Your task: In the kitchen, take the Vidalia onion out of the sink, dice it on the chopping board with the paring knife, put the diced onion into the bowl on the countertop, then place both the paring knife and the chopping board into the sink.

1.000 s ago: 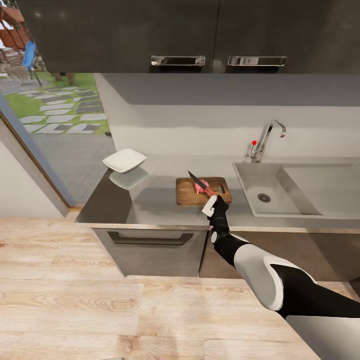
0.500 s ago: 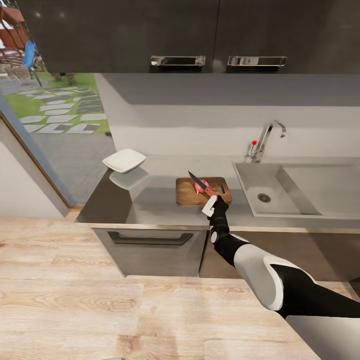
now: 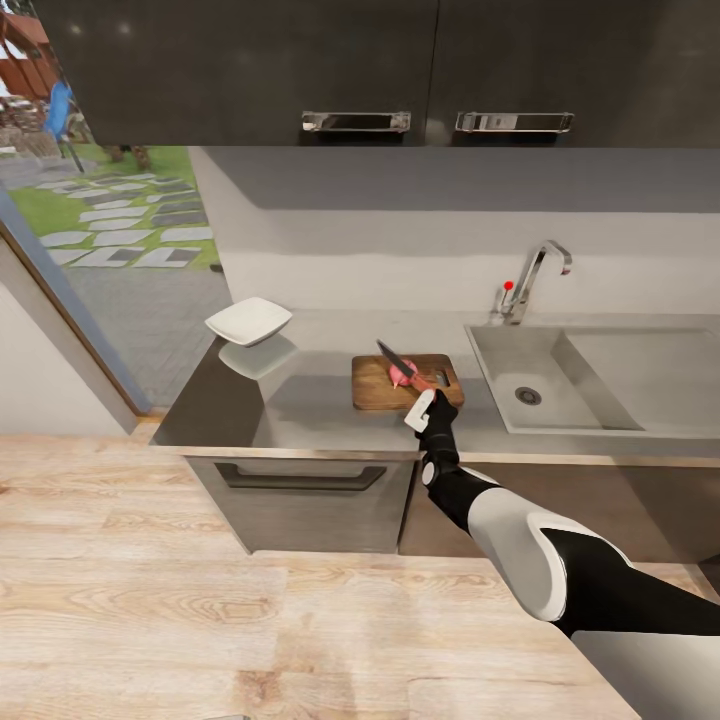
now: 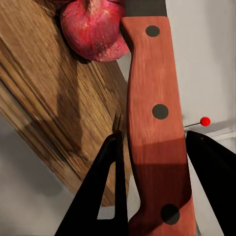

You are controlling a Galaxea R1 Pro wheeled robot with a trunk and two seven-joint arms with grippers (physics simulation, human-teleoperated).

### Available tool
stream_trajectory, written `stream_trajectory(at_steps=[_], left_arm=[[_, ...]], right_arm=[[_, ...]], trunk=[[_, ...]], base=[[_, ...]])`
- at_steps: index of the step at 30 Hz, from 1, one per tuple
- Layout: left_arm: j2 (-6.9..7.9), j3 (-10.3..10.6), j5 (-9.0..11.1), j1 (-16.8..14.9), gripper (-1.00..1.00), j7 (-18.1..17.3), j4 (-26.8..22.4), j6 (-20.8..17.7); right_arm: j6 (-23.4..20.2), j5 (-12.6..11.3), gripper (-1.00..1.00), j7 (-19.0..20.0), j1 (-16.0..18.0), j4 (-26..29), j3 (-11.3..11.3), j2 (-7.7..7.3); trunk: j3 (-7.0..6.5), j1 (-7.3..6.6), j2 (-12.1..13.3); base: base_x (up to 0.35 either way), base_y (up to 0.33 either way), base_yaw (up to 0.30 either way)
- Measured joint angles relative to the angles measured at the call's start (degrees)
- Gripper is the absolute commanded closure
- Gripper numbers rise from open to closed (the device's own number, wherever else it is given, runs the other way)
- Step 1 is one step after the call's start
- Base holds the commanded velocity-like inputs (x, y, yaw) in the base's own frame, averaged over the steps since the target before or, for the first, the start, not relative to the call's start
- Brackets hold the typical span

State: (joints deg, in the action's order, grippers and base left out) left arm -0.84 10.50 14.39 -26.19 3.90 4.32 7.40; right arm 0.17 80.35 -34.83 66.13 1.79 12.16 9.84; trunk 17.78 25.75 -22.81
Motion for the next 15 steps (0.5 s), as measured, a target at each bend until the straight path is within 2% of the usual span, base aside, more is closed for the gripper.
stream_trajectory(at_steps=[7,15], left_arm=[[0.00,0.0,0.0,0.0,-1.00,0.0,0.0,0.0],[0.00,0.0,0.0,0.0,-1.00,0.0,0.0,0.0]], right_arm=[[0.3,-0.5,1.00,-0.4,0.0,1.7,0.4,0.00],[0.3,-4.7,1.00,-0.3,0.0,3.6,0.4,-0.01]], trunk=[[0.00,0.00,0.0],[0.00,0.00,0.0]], base=[[0.000,0.000,0.000],[0.000,0.000,0.000]])
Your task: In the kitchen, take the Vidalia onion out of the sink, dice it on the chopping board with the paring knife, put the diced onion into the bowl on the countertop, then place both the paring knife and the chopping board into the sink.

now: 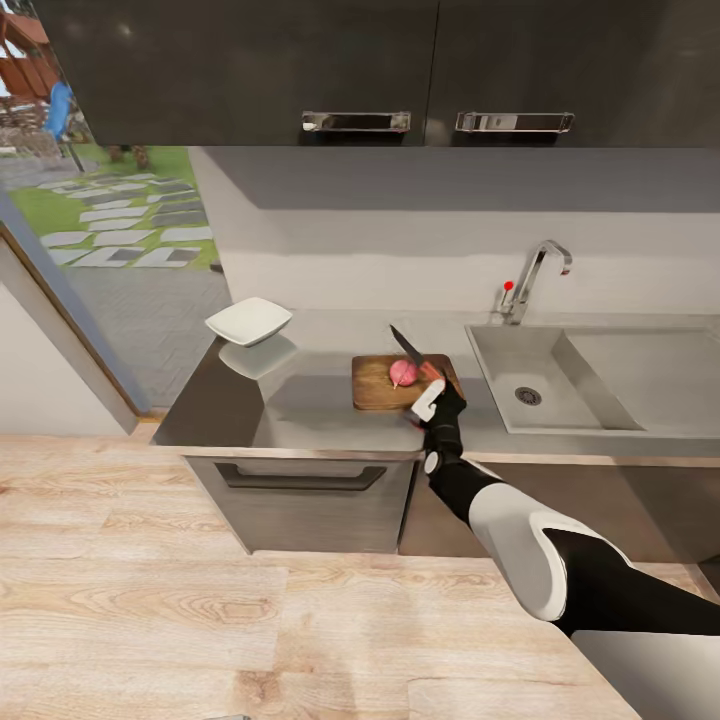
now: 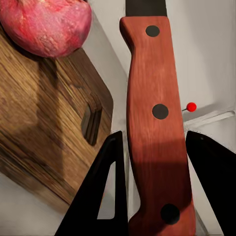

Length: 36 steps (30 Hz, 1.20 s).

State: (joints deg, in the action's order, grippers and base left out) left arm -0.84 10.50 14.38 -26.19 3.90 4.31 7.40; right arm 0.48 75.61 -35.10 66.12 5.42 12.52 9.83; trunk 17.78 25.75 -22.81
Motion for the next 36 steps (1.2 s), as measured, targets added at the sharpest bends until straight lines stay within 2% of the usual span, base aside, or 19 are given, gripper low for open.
stream_trajectory(at_steps=[9,33,36], left_arm=[[0.00,0.0,0.0,0.0,-1.00,0.0,0.0,0.0],[0.00,0.0,0.0,0.0,-1.00,0.0,0.1,-0.1],[0.00,0.0,0.0,0.0,-1.00,0.0,0.1,-0.1]], right_arm=[[-0.3,-0.7,1.00,0.3,0.0,-0.3,-0.3,-1.24],[-1.7,-0.5,1.00,0.5,0.0,-0.9,-0.5,-1.11],[-1.6,-0.5,1.00,1.7,0.0,-1.2,-0.5,-1.06]], trunk=[[0.00,0.00,0.0],[0.00,0.00,0.0],[0.00,0.00,0.0]], base=[[0.000,0.000,0.000],[0.000,0.000,0.000],[0.000,0.000,0.000]])
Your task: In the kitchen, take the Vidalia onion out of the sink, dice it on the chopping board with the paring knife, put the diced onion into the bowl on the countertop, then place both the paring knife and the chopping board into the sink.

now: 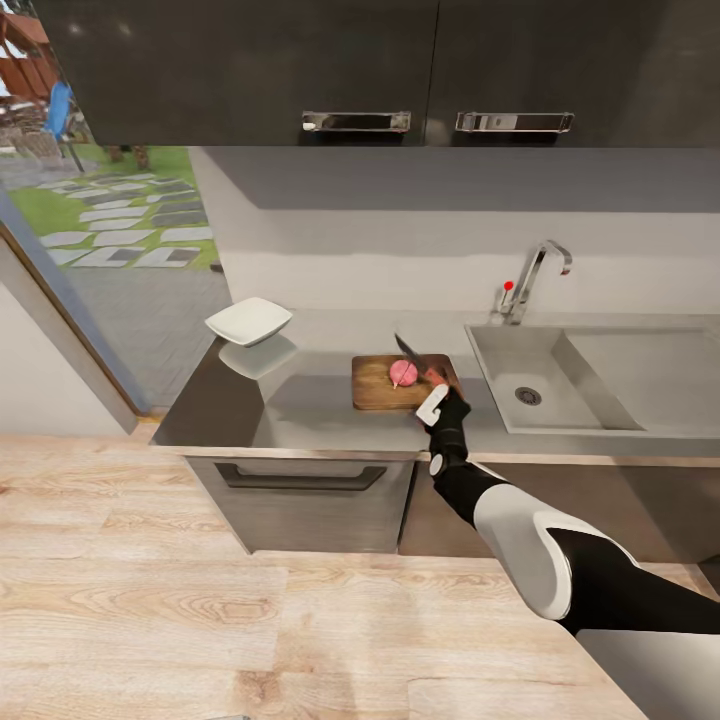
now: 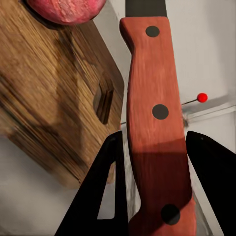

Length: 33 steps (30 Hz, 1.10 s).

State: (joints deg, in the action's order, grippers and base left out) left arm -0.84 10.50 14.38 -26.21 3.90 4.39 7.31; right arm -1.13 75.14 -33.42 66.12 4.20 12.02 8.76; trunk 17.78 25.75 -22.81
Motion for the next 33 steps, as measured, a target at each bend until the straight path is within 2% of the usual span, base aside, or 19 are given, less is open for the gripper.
stream_trajectory(at_steps=[3,4,5,19,24,26,28,30,32,33], left_arm=[[0.00,0.0,0.0,0.0,-1.00,0.0,0.0,0.0],[0.00,0.0,0.0,0.0,-1.00,0.0,0.0,0.0],[0.00,0.0,0.0,0.0,-1.00,0.0,0.0,0.0],[0.00,0.0,0.0,0.0,-1.00,0.0,0.0,-0.1],[0.00,0.0,0.0,0.0,-1.00,0.0,0.0,-0.1],[0.00,0.0,0.0,0.0,-1.00,0.0,0.0,-0.1],[0.00,0.0,0.0,0.0,-1.00,0.0,0.0,-0.1],[0.00,0.0,0.0,0.0,-1.00,0.0,0.0,-0.1],[0.00,0.0,0.0,0.0,-1.00,0.0,0.0,-0.1],[0.00,0.0,0.0,0.0,-1.00,0.0,0.0,-0.1]], right_arm=[[0.0,0.4,1.00,1.9,0.0,0.1,0.0,0.01],[0.0,0.4,1.00,2.8,0.0,0.5,0.7,0.16],[-0.1,0.1,1.00,3.0,0.0,-1.2,0.0,0.21],[0.1,0.1,1.00,2.9,0.0,-1.8,-0.1,0.54],[0.7,-0.6,1.00,2.5,0.0,-0.4,0.9,0.40],[1.5,-3.4,1.00,2.5,0.0,2.4,2.2,0.27],[1.9,-8.5,1.00,3.5,0.0,7.7,3.0,0.12],[2.0,-12.7,1.00,7.0,0.0,10.7,3.3,-0.03],[1.7,-18.9,1.00,14.9,0.0,17.5,3.4,-0.83],[1.5,-21.1,1.00,17.7,0.0,19.6,3.4,-1.01]], trunk=[[-0.02,-0.01,0.0],[-0.01,-0.01,0.0],[0.00,0.00,0.0],[0.00,0.00,0.0],[0.00,0.00,0.0],[-0.01,0.00,0.0],[-0.01,0.00,0.0],[0.00,0.00,0.0],[-0.01,0.00,0.0],[0.00,0.00,0.0]], base=[[0.000,0.000,0.000],[0.000,0.000,0.000],[0.000,0.000,0.000],[0.000,0.000,0.000],[0.000,0.000,0.000],[0.000,0.000,0.000],[0.000,0.000,0.000],[0.000,0.000,0.000],[0.000,0.000,0.000],[0.000,0.000,0.000]])
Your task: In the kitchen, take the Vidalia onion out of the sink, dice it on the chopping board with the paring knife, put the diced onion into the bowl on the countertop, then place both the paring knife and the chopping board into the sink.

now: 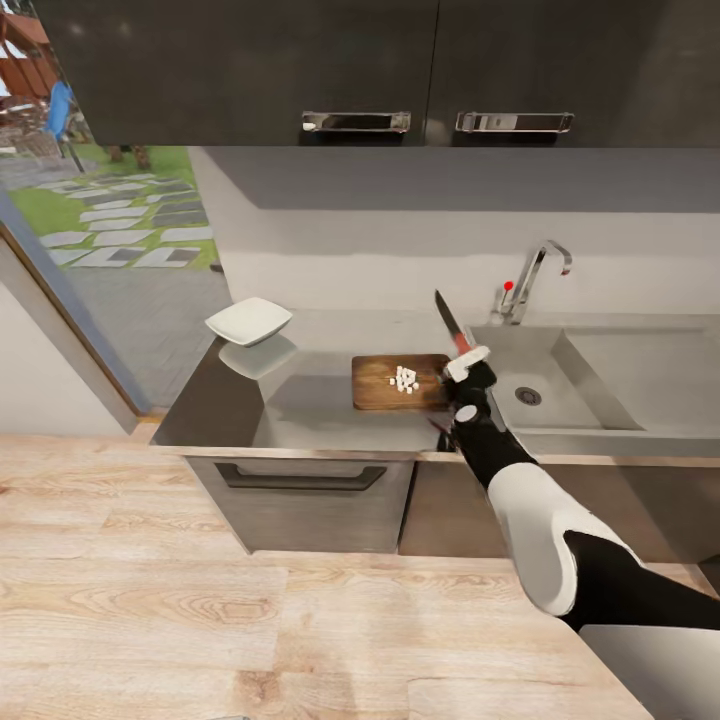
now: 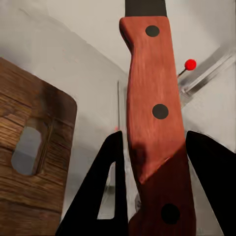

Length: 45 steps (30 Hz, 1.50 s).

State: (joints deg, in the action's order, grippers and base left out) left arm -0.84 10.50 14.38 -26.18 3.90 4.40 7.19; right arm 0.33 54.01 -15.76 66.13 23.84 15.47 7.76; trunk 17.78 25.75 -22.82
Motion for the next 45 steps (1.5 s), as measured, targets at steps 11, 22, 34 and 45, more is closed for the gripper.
stream_trajectory(at_steps=[11,22,34,45], left_arm=[[-0.06,0.0,0.0,0.0,-1.00,0.0,0.0,-0.1],[-0.08,0.0,0.0,0.0,-1.00,0.0,0.0,-0.1],[0.00,0.0,0.0,0.0,-1.00,0.0,0.0,-0.1],[0.09,0.0,0.0,0.0,-1.00,0.0,0.0,-0.1]], right_arm=[[-14.5,-27.2,1.00,25.8,0.0,4.0,-0.1,-13.69],[-14.9,-34.1,1.00,26.6,0.0,-0.9,-0.1,-21.69],[-14.8,-34.3,1.00,26.8,0.0,-2.8,-0.2,-21.60],[-14.1,-34.4,1.00,26.4,0.0,-6.2,-0.2,-21.32]], trunk=[[0.00,0.00,0.0],[0.01,-0.01,0.0],[0.01,-0.02,0.0],[0.01,-0.01,0.0]], base=[[0.000,0.000,0.000],[0.025,-0.045,0.000],[0.185,-0.081,0.000],[0.089,0.000,0.000]])
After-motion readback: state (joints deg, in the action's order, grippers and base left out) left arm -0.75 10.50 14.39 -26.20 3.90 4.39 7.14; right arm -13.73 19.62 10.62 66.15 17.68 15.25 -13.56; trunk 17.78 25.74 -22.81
